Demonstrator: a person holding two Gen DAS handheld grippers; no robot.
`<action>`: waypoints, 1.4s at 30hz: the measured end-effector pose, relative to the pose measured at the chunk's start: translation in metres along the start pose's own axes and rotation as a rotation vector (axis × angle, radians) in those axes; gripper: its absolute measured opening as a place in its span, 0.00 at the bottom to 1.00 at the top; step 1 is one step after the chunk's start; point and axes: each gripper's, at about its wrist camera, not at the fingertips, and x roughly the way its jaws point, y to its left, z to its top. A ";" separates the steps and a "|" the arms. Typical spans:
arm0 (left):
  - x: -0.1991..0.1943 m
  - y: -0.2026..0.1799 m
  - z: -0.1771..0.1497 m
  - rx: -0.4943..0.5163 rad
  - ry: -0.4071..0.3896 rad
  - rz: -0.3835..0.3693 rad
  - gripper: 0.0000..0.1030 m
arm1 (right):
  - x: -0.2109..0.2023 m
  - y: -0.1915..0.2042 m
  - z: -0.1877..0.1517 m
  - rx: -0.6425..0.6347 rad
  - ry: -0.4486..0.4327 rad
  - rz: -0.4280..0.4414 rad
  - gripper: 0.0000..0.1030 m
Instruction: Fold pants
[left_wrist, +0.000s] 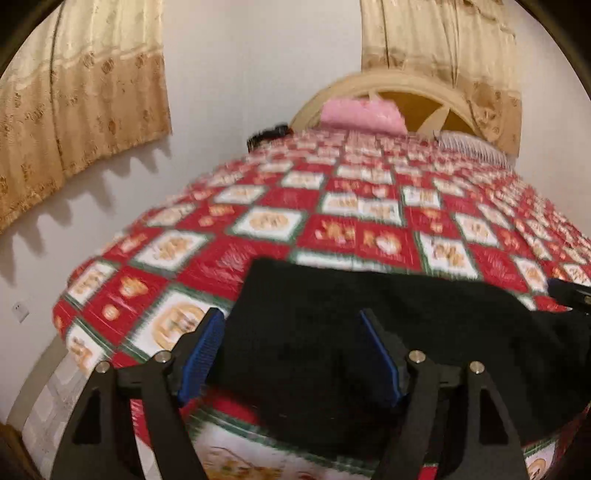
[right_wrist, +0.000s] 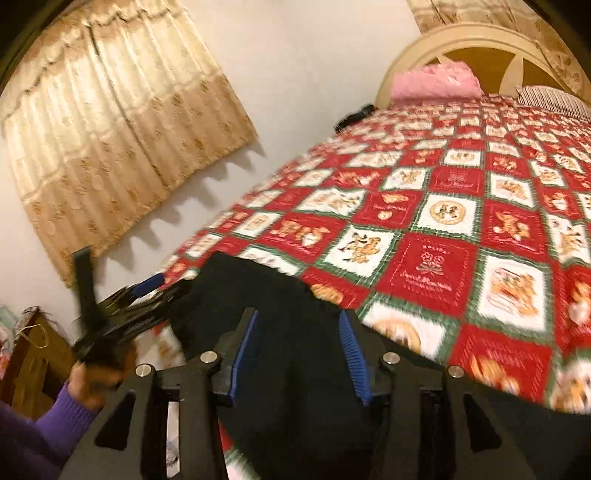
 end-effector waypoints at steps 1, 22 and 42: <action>0.009 -0.002 -0.005 -0.012 0.039 -0.007 0.74 | 0.016 -0.002 0.001 0.011 0.054 0.011 0.46; 0.014 -0.011 -0.026 0.008 0.041 0.014 0.81 | 0.082 0.018 0.011 0.057 0.219 0.177 0.61; 0.017 -0.012 -0.029 0.016 0.042 0.024 0.84 | 0.030 -0.009 0.049 -0.003 0.075 0.014 0.32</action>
